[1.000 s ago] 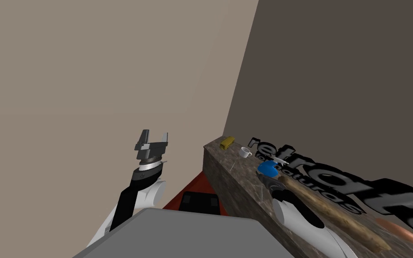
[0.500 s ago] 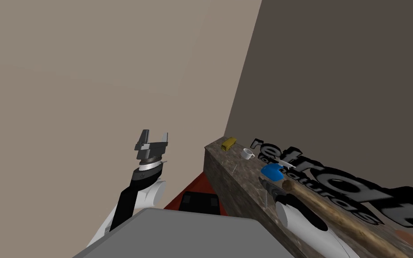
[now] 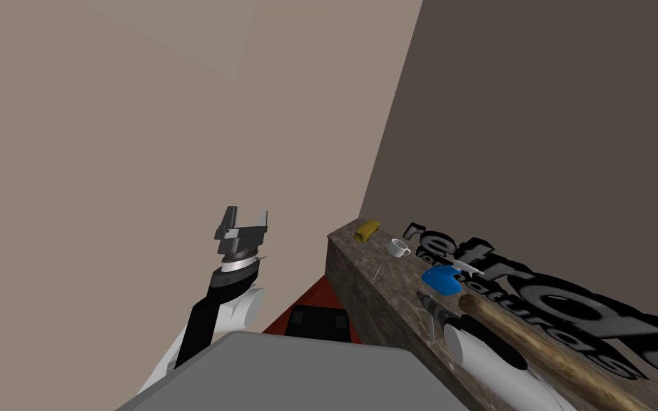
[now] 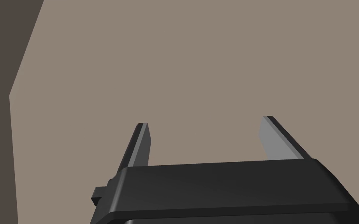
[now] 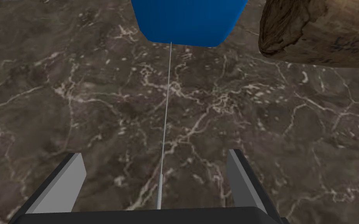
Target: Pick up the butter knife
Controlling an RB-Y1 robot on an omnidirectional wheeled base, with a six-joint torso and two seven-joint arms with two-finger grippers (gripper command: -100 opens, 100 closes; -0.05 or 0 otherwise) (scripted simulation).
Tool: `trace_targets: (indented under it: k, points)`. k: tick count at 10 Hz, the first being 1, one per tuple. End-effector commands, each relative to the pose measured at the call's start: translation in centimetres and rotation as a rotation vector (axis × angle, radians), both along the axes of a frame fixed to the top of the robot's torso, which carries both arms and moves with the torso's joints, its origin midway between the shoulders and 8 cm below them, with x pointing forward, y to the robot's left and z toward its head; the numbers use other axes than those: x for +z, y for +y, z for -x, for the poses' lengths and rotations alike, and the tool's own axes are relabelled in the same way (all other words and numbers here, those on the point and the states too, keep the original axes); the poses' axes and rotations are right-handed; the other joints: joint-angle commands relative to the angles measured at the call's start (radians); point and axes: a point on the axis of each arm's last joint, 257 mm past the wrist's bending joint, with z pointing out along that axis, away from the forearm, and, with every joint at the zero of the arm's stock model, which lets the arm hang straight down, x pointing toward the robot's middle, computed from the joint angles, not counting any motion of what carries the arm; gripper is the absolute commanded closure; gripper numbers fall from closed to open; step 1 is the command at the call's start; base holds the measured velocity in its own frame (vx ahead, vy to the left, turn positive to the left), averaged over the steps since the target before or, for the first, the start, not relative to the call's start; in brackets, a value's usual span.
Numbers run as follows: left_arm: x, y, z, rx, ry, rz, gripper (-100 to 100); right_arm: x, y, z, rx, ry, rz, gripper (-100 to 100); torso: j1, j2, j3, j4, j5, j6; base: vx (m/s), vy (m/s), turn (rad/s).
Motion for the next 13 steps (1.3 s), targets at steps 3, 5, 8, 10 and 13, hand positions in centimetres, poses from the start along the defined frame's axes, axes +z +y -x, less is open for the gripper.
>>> trace_targets:
  k: [3, 5, 8, 10, 13]
  points:
    - [0.0, 0.0, 0.0, 0.0, 0.0, 0.0, 0, -1.3, -0.1, 1.4, -0.058, 0.01, -0.056, -100, -0.001, 0.001, 0.0, 0.0, 0.0, 0.0, 0.02, 0.009, 0.018]
    - [0.0, 0.0, 0.0, 0.0, 0.0, 0.0, 0, -2.1, -0.2, 1.2, -0.058, 0.011, -0.06, -100, -0.001, 0.002, 0.001, 0.0, 0.0, 0.0, 0.008, -0.008, -0.014]
    - [0.0, 0.0, 0.0, 0.0, 0.0, 0.0, 0, -2.7, -0.2, 0.9, -0.055, 0.011, -0.061, -100, -0.004, -0.001, 0.0, 0.0, -0.001, 0.0, 0.025, -0.023, -0.016]
    - [0.0, 0.0, 0.0, 0.0, 0.0, 0.0, 0, -2.8, -0.3, 0.8, -0.054, 0.011, -0.06, 100, -0.001, 0.002, 0.001, 0.0, 0.0, 0.0, 0.0, 0.0, 0.0]
    - [0.0, 0.0, 0.0, 0.0, 0.0, 0.0, 0, -2.8, -0.3, 1.0, -0.063, 0.007, -0.065, 100, -0.002, 0.002, 0.0, -0.001, -0.001, -0.004, 0.001, 0.002, -0.007]
